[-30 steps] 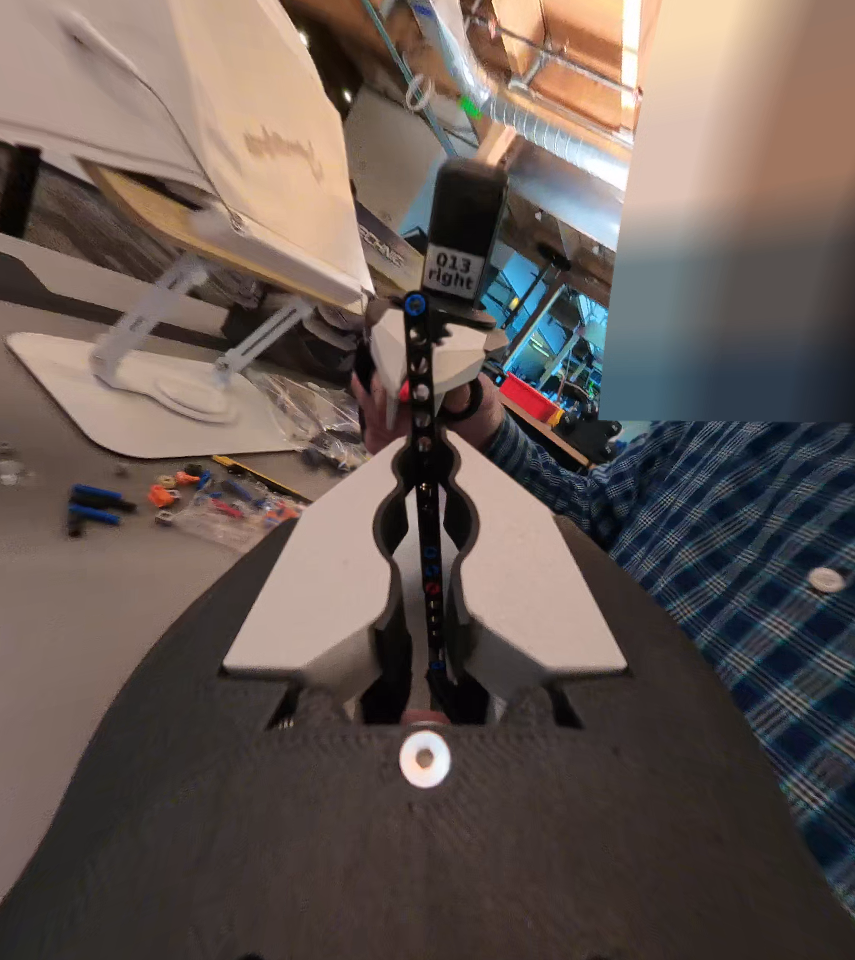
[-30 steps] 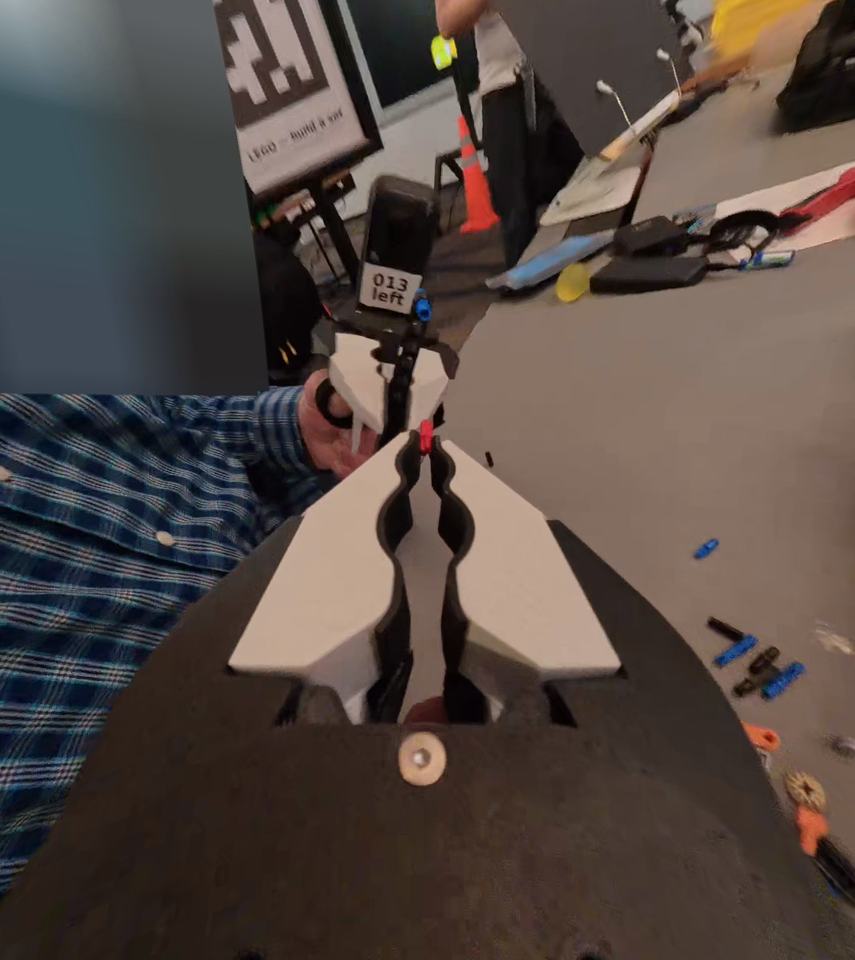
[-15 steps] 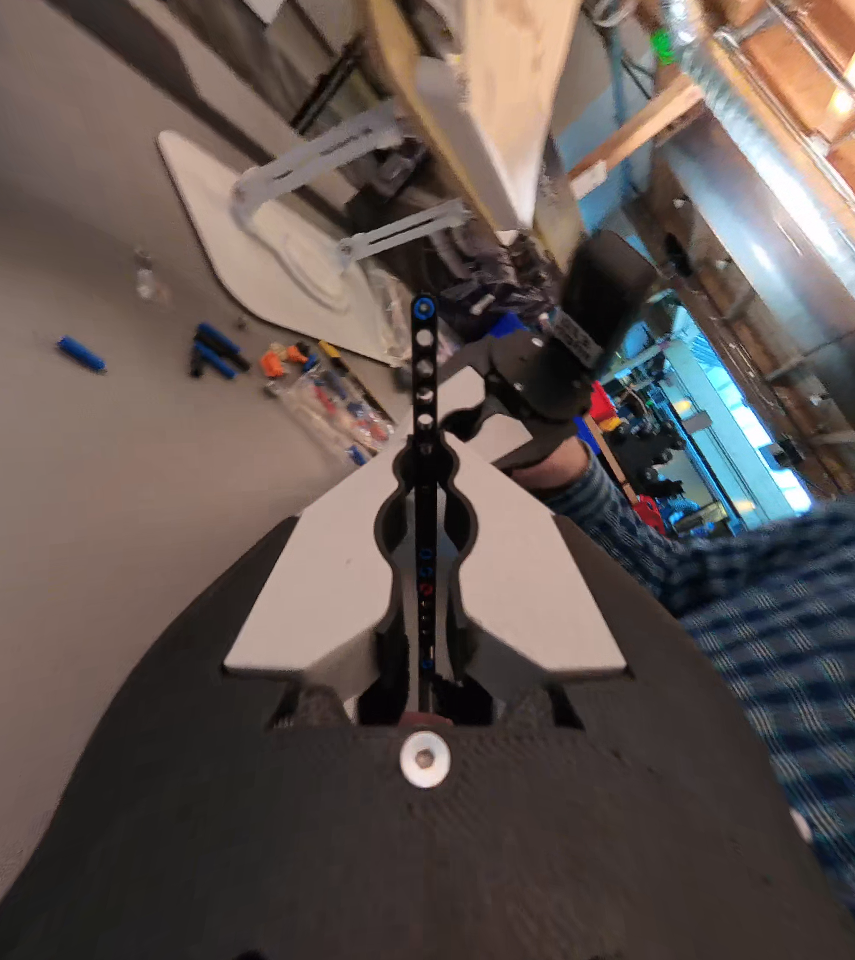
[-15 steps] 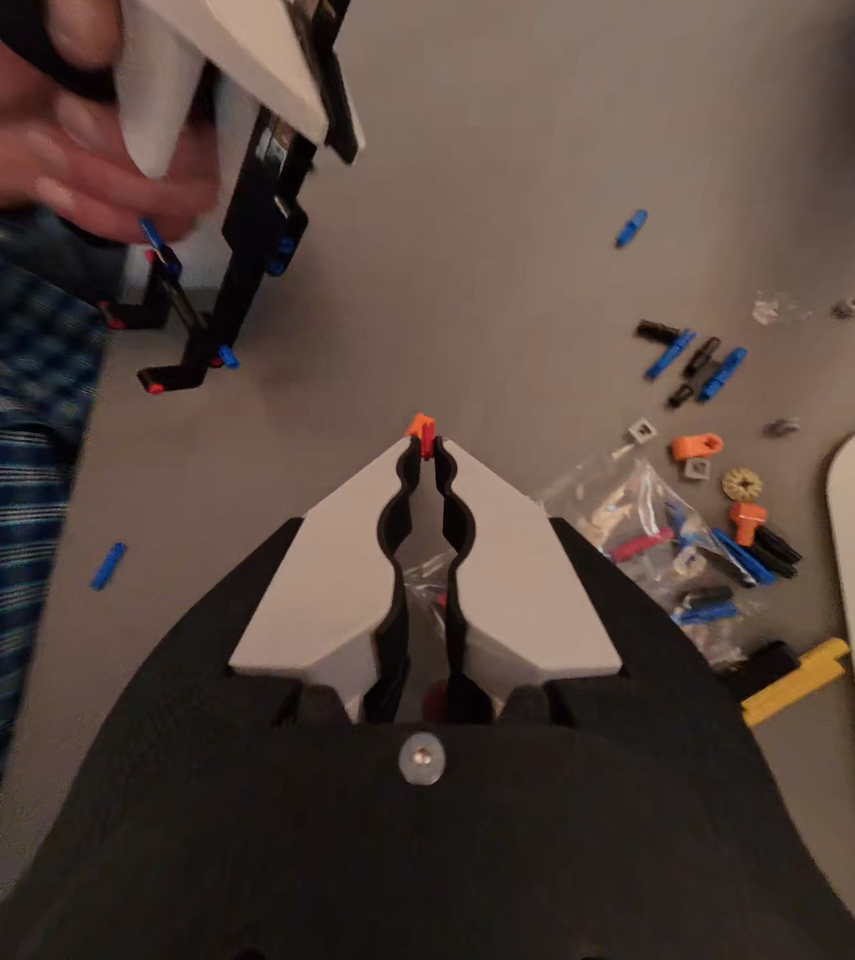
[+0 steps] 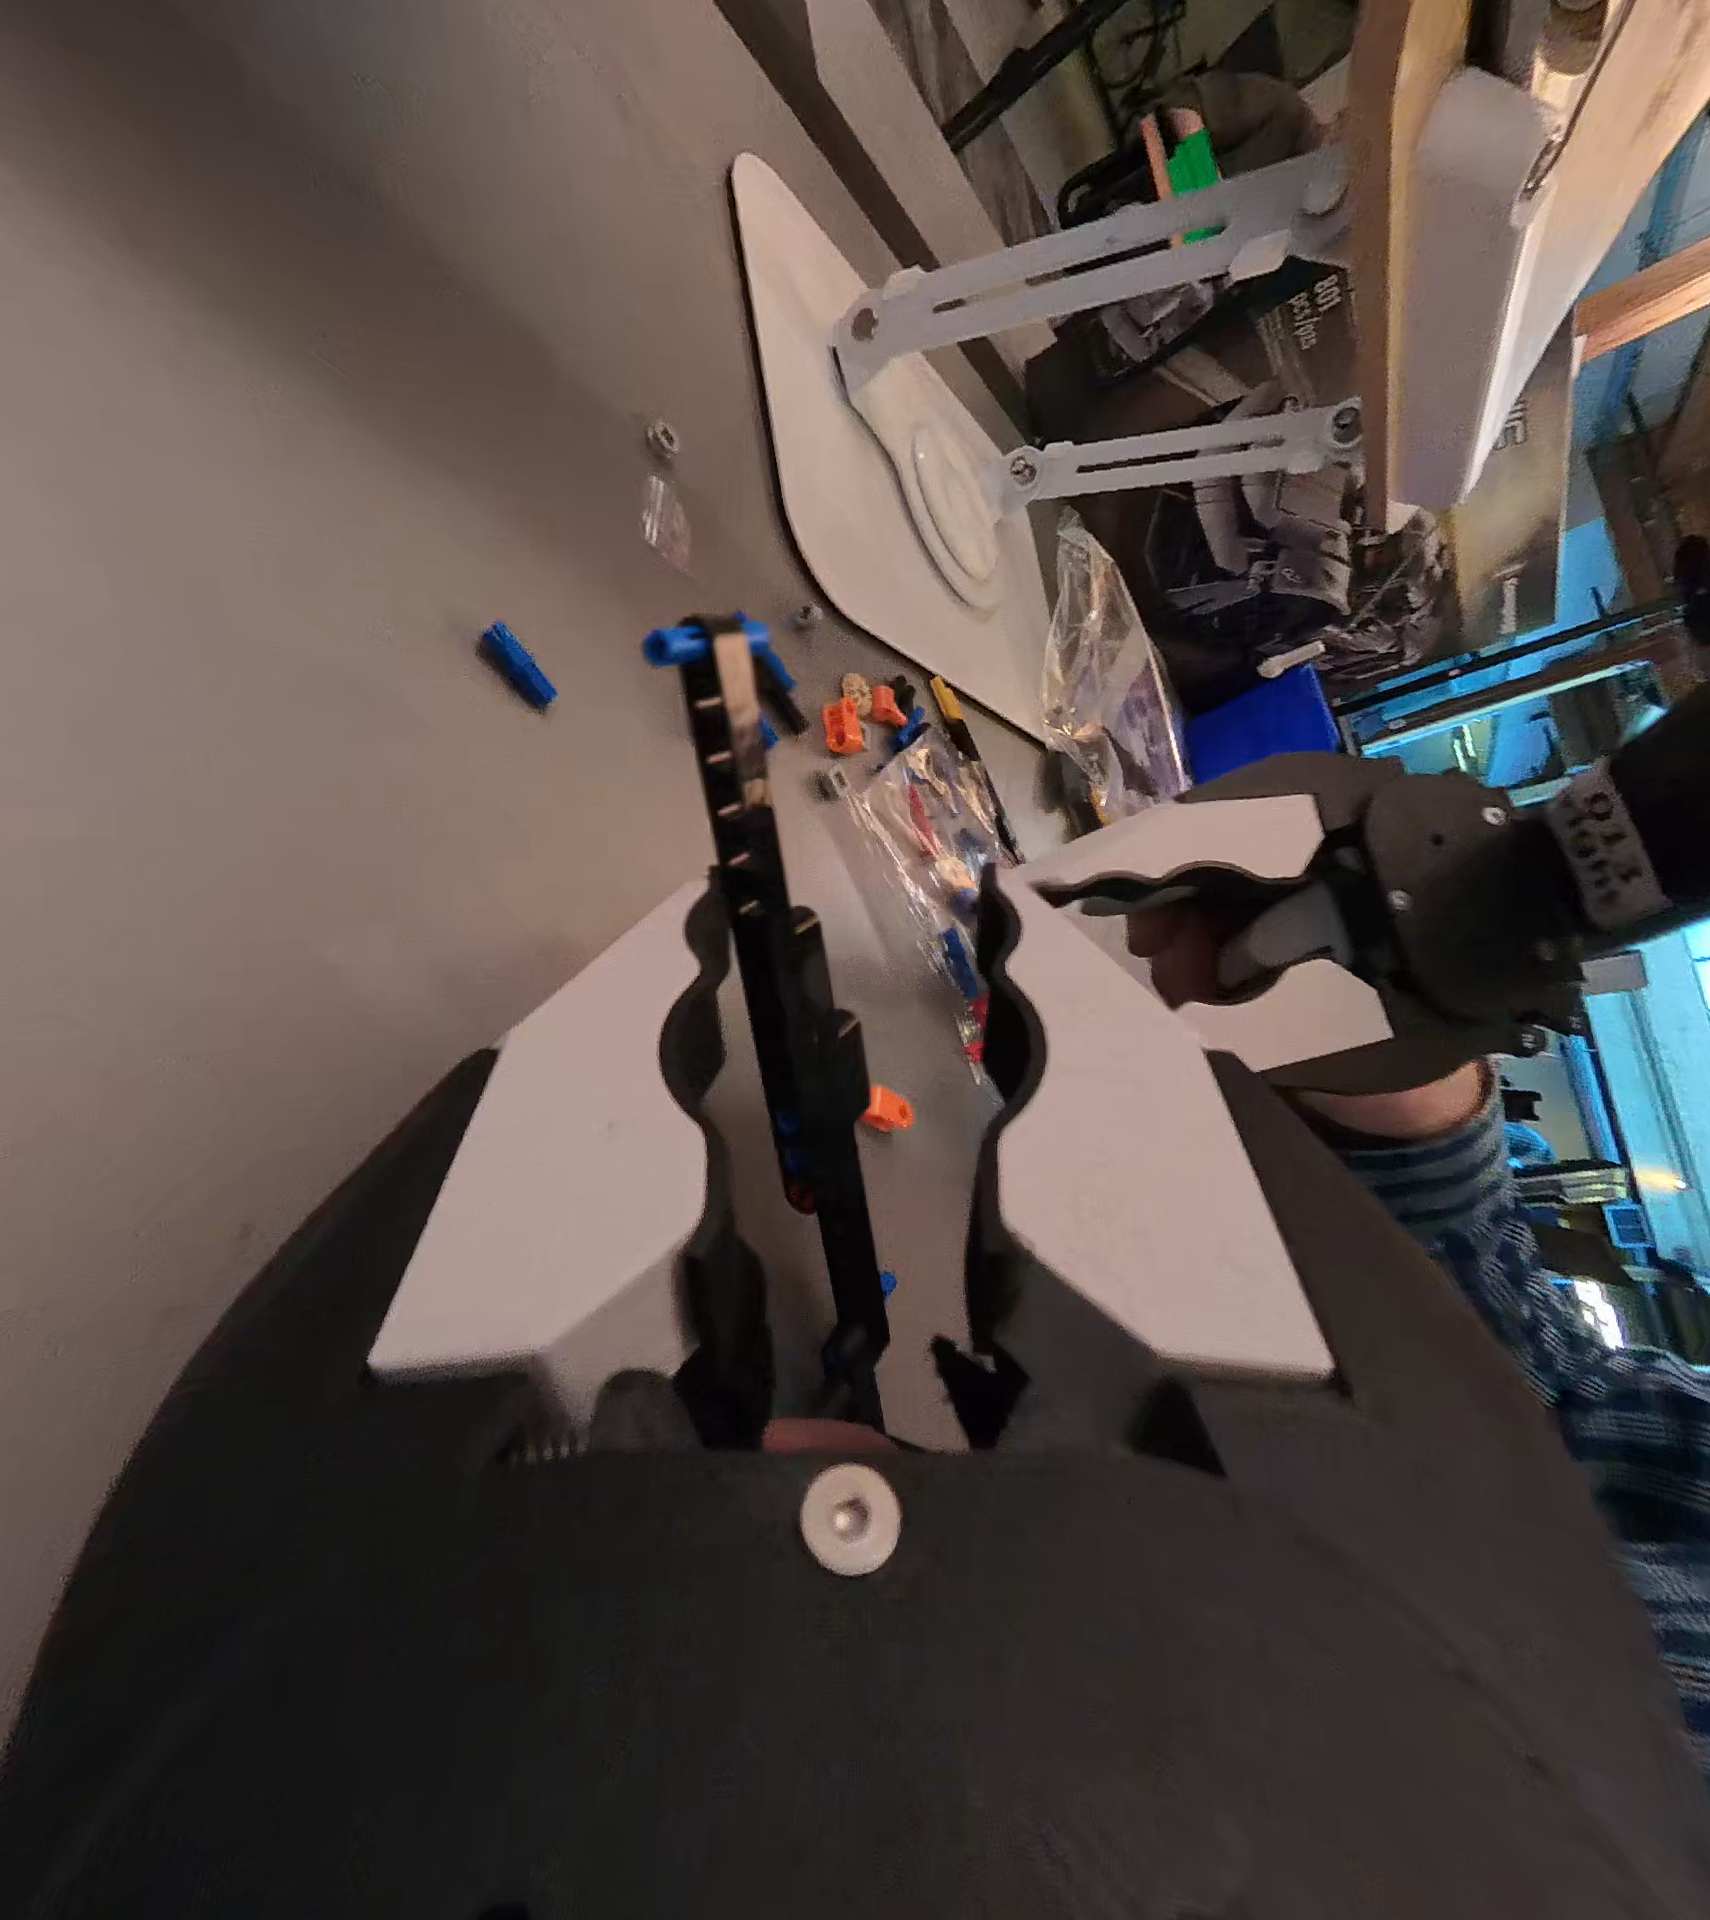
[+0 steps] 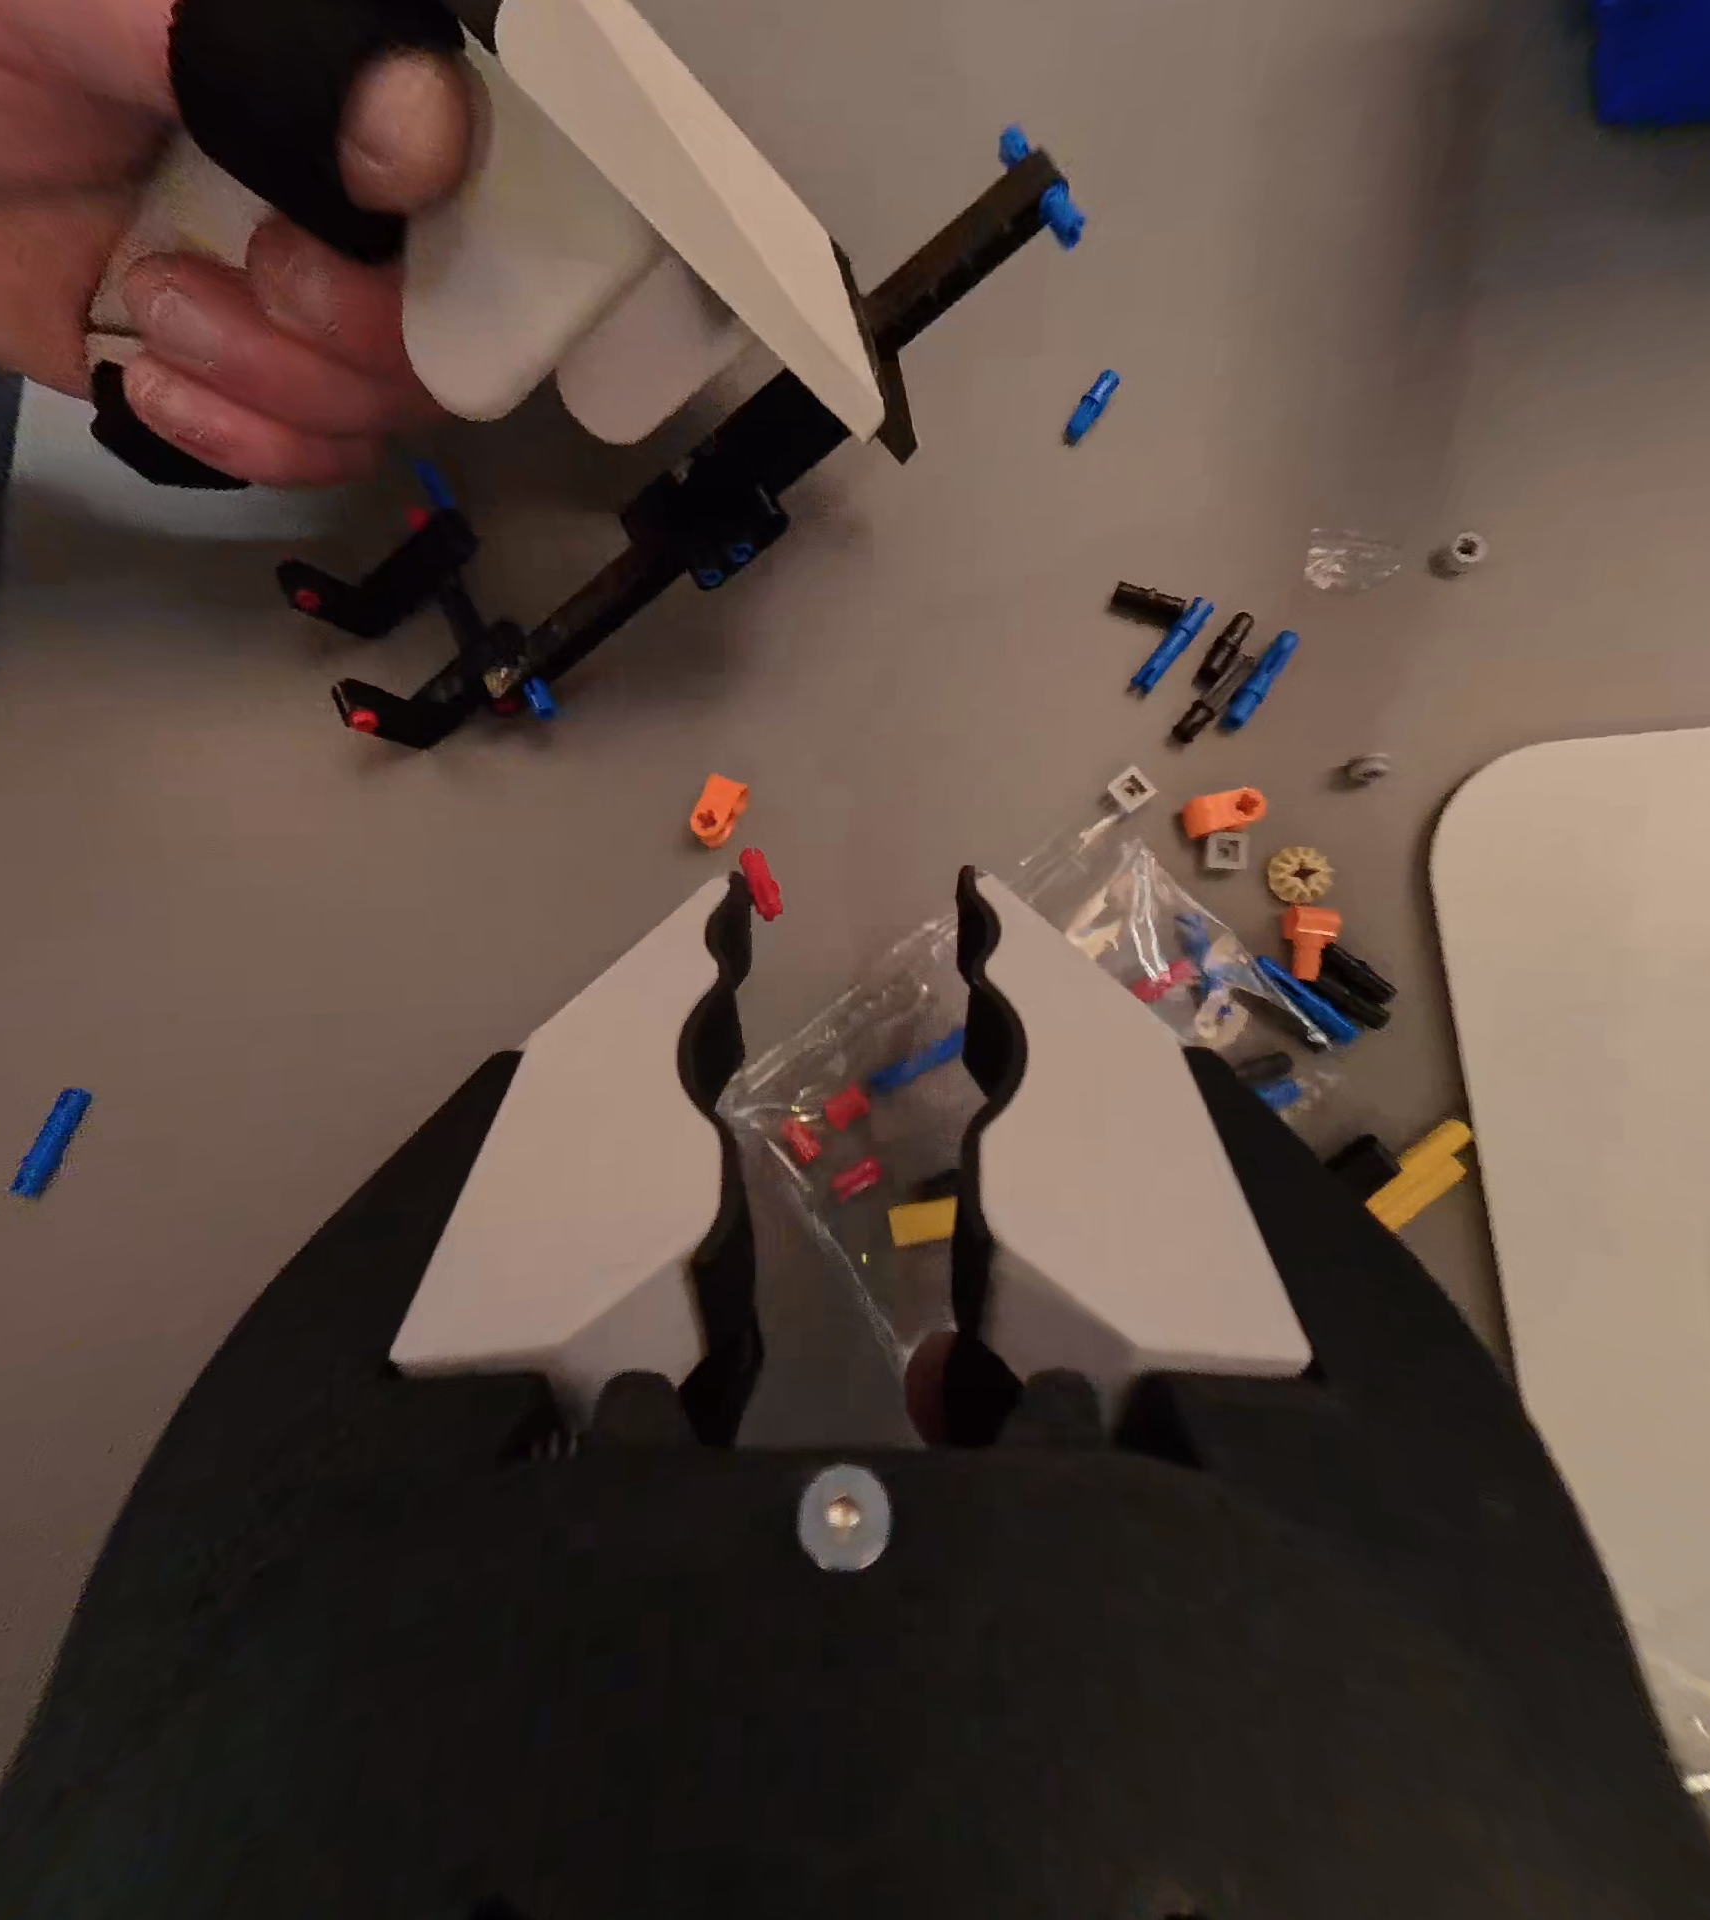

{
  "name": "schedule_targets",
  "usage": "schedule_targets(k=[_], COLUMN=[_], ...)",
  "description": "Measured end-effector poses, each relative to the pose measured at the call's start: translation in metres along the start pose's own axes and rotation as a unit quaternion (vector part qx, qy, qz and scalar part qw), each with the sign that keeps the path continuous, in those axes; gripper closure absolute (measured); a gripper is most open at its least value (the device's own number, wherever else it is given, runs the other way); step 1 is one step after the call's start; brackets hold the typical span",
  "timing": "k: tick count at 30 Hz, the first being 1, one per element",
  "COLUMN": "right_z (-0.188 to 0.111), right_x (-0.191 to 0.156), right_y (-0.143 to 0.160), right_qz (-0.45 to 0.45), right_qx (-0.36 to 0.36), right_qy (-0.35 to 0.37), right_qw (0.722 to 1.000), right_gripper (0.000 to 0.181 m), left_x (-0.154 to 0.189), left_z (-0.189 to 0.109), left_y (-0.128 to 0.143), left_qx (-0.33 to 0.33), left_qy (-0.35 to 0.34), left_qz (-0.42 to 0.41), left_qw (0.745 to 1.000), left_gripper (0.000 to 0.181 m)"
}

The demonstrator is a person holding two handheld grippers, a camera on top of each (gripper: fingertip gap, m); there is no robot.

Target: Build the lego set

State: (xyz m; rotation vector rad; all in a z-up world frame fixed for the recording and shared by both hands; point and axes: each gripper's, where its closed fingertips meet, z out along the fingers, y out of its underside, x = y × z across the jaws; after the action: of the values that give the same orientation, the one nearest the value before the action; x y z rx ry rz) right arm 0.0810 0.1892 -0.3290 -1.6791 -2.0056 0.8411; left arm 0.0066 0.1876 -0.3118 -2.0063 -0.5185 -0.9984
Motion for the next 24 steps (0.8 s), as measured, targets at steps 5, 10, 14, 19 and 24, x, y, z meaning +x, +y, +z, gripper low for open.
schedule_targets(k=[5,10,14,19,24], right_z=[-0.02,-0.03,-0.046,-0.069,-0.081], right_x=[0.002,0.006,0.003,0.004,0.004], right_y=[0.0,0.011,0.019,0.059,0.099], right_qz=[0.004,0.002,0.014,0.032,0.077], right_qx=[0.017,0.011,0.024,0.008,0.005], right_qy=[0.015,0.042,0.058,0.117,0.167], right_qw=[1.0,0.999,0.998,0.993,0.983], right_gripper=[0.124,0.115,0.11,0.085,0.075], left_x=[0.003,0.006,0.01,0.01,-0.02], left_z=[0.0,-0.006,-0.022,-0.055,-0.082], left_y=[-0.003,-0.009,-0.013,-0.036,-0.051], left_qx=[-0.008,-0.02,-0.034,-0.024,-0.048], left_qy=[-0.017,-0.041,-0.079,-0.135,-0.176], left_qz=[0.029,0.087,0.151,0.245,0.288], left_qw=[0.999,0.995,0.985,0.96,0.94], left_gripper=[0.094,0.078,0.078,0.062,0.063])
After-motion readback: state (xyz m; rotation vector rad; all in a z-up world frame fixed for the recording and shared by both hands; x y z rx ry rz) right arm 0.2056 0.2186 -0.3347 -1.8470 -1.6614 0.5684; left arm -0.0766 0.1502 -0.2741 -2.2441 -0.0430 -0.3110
